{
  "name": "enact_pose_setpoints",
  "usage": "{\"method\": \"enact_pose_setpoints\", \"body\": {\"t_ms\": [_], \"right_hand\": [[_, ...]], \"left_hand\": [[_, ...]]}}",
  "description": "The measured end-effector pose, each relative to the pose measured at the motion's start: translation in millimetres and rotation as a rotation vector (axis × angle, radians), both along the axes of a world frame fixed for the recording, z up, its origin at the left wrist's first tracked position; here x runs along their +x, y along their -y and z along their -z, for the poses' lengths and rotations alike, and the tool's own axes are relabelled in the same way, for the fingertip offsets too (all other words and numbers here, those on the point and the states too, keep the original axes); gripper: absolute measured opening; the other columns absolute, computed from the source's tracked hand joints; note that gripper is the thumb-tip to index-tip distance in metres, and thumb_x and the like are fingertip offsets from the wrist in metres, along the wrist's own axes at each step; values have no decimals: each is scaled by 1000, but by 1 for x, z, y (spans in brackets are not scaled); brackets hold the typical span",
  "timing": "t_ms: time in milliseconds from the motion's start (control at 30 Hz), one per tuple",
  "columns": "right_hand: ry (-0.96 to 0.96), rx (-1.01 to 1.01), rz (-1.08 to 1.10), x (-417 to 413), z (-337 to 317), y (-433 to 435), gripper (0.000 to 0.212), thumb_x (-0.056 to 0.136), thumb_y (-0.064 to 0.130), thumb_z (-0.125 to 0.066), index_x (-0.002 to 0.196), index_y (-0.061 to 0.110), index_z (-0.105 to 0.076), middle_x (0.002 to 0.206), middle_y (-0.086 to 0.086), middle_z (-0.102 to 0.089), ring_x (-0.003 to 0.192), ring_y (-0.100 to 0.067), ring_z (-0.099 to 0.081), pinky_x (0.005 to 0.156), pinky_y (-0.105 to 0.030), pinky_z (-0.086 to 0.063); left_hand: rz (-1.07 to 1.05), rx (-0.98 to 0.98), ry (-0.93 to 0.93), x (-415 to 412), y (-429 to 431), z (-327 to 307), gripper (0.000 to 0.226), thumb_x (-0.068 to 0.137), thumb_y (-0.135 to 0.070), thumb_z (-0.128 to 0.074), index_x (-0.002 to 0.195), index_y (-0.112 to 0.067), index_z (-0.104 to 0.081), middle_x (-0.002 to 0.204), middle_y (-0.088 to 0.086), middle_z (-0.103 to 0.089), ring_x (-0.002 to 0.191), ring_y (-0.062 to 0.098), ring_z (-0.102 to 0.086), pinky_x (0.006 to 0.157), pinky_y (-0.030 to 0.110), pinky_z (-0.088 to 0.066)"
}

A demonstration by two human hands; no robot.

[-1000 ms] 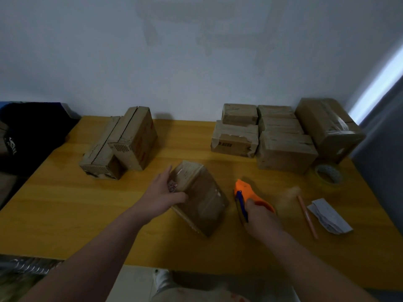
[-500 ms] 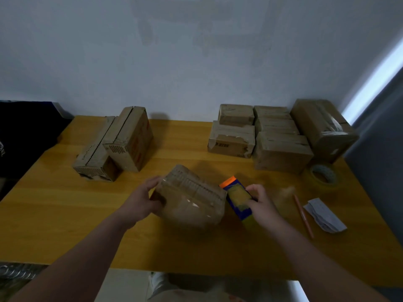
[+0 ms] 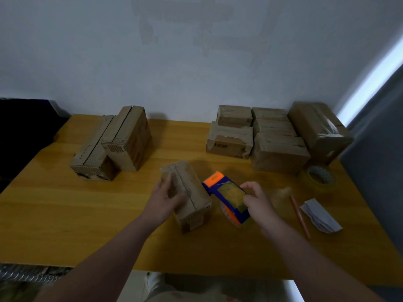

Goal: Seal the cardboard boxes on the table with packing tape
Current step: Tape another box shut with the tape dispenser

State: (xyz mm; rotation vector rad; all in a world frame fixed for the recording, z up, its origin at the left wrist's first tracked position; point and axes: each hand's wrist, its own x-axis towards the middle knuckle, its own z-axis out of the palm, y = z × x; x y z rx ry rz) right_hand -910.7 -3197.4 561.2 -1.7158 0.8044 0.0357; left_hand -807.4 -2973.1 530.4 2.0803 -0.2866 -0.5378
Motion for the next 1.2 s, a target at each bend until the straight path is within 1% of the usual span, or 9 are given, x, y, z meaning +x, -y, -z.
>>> {"method": "enact_pose_setpoints", "body": {"t_ms": [167, 367, 500, 633, 700, 800, 933, 1067, 1200], "right_hand": [[9, 30, 122, -2, -5, 1, 28, 93, 5, -43, 112, 23, -53, 97, 5, -54, 82, -14, -53, 61, -29, -44], [197, 43, 91, -16, -15, 12, 46, 79, 27, -78, 116, 21, -51, 106, 7, -57, 88, -11, -60, 61, -24, -44], [221, 45, -57, -19, -24, 16, 64, 69, 17, -85, 122, 25, -48, 111, 10, -57, 92, -5, -60, 63, -19, -48], [221, 33, -142, -23, -26, 15, 68, 65, 16, -88, 120, 29, -50, 109, 8, -59, 90, -6, -62, 60, -16, -48], [219, 6, -159, -24, -28, 15, 64, 56, 25, -81, 113, 34, -53, 108, 6, -61, 93, -9, -62, 63, -20, -50], [249, 3, -213, -26, -30, 12, 57, 55, 23, -76, 107, 35, -56, 107, 5, -62, 90, -7, -64, 67, -22, -55], [299, 46, -301, -26, -35, 7, 59, 57, 17, -75, 111, 32, -58, 108, 3, -63, 88, -2, -65, 68, -20, -53], [317, 54, -372, -26, -38, 3, 62, 58, 16, -77, 115, 31, -58, 111, 2, -64, 96, -7, -65, 73, -22, -53], [305, 80, -406, -27, -38, 0, 61, 60, 15, -76, 116, 32, -59, 113, 1, -65, 99, -10, -65, 76, -23, -55]], "left_hand": [[282, 295, 135, -12, 2, 7, 123, 69, -45, -81, 153, -26, 7, 157, 0, 24, 147, 20, 3, 118, 38, -18], [303, 519, 438, -14, 8, -2, 83, 84, -34, -70, 150, -39, -21, 160, -3, -7, 147, 27, 6, 117, 45, -17], [281, 653, 539, -18, 15, -8, 69, 92, -27, -61, 149, -39, -25, 157, -2, -18, 147, 28, 2, 116, 43, -23], [213, 504, 582, -19, 14, -15, 57, 91, -24, -57, 144, -33, -38, 149, 4, -32, 142, 29, -18, 114, 40, -22], [92, 254, 490, -18, 17, -26, 49, 93, -20, -55, 140, -25, -46, 137, 3, -47, 126, 21, -40, 101, 31, -34], [-175, -144, -67, -15, 28, -50, 33, 97, -34, -52, 125, -18, -59, 117, -1, -61, 104, 18, -56, 87, 30, -47], [-195, -263, -590, -8, 24, -68, 38, 92, -47, -53, 97, -11, -66, 88, 6, -67, 86, 22, -59, 75, 34, -45], [-170, -411, -709, -13, 20, -72, 17, 93, -22, -54, 82, -15, -64, 66, 2, -52, 64, 14, -46, 64, 28, -36], [-213, -445, -705, -14, 15, -69, 25, 93, -17, -56, 72, -15, -68, 63, 2, -51, 62, 14, -45, 64, 28, -36]]}}
